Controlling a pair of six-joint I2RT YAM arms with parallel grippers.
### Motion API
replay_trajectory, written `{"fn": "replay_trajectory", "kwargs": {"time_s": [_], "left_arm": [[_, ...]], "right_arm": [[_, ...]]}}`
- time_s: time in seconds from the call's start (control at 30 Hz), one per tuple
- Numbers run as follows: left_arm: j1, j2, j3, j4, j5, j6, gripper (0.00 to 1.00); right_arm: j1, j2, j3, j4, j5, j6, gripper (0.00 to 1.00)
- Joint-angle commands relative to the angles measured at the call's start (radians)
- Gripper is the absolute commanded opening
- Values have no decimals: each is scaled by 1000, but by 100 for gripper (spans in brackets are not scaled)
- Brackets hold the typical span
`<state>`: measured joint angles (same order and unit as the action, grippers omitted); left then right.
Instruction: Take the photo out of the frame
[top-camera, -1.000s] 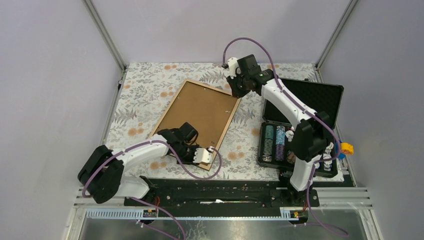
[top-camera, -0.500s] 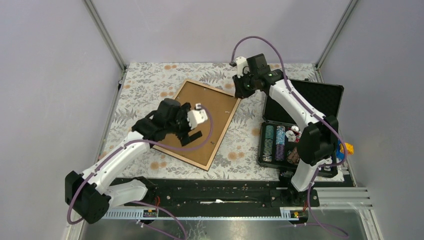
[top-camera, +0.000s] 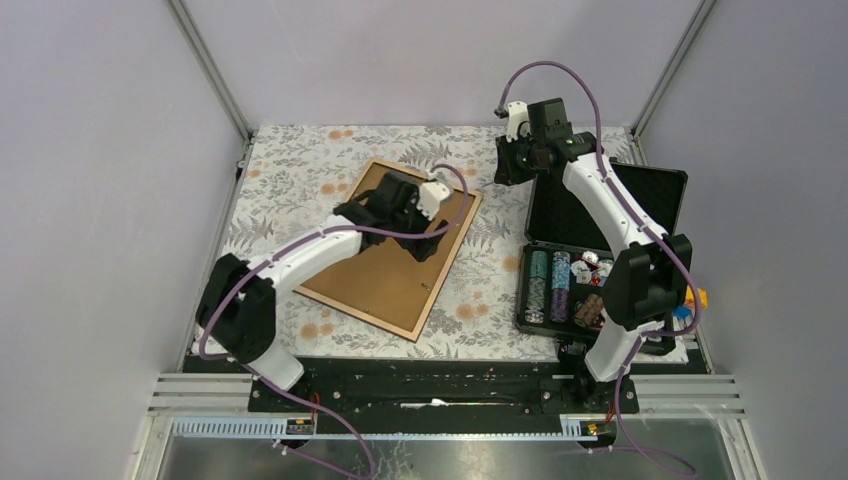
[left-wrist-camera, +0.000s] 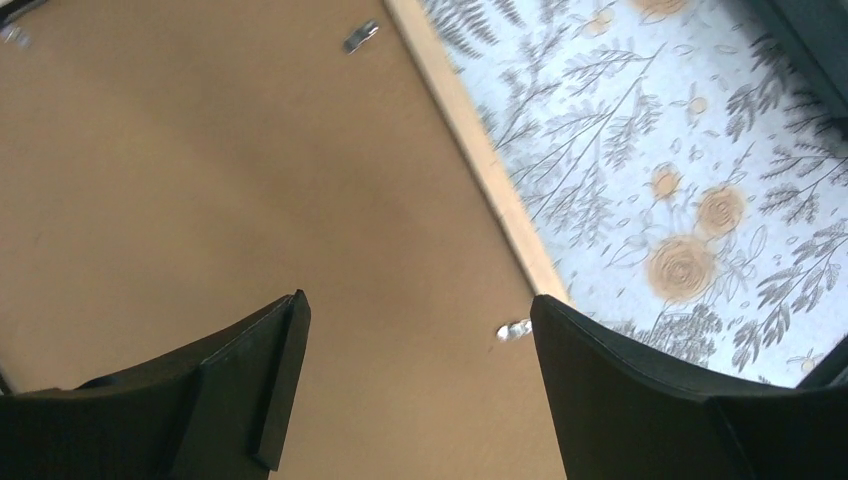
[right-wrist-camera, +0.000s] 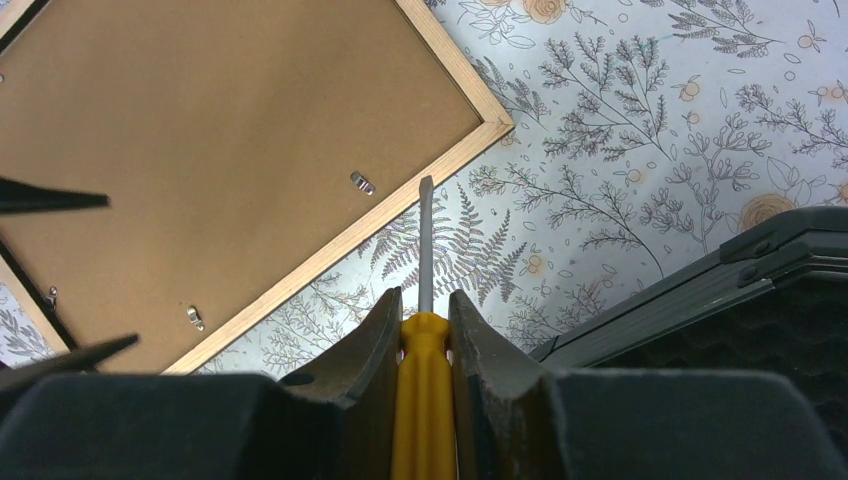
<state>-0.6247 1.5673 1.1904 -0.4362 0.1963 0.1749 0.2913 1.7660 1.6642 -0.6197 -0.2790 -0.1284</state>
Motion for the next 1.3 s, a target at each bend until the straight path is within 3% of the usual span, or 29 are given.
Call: {"fn": "replay_trajectory", "kwargs": {"time_s": [0.0,0.43,0.73,0.93,1.07,1.27], "left_arm": [[-110,74,54,119,-100,-58,83],[-173,365,215,112,-177,-53,63],[-188,449,214,62,-135,22,38],[-190,380,113,9,-52,171,12],[-191,317,8,-40,-66,330,1],[-191,200,-168,-119,-18,481,0]], "right_arm": [[-15,-35,5,14,-18,25,0],[-31,-34,-3,21,-27,28,0],[-35,-39,-2,20,-36,29,0],[-35,-45,-12,20,-42,25,0],[-36,-49,-17,20,-52,23,0],[-36,-63,-43,23,-76,20,0]]}}
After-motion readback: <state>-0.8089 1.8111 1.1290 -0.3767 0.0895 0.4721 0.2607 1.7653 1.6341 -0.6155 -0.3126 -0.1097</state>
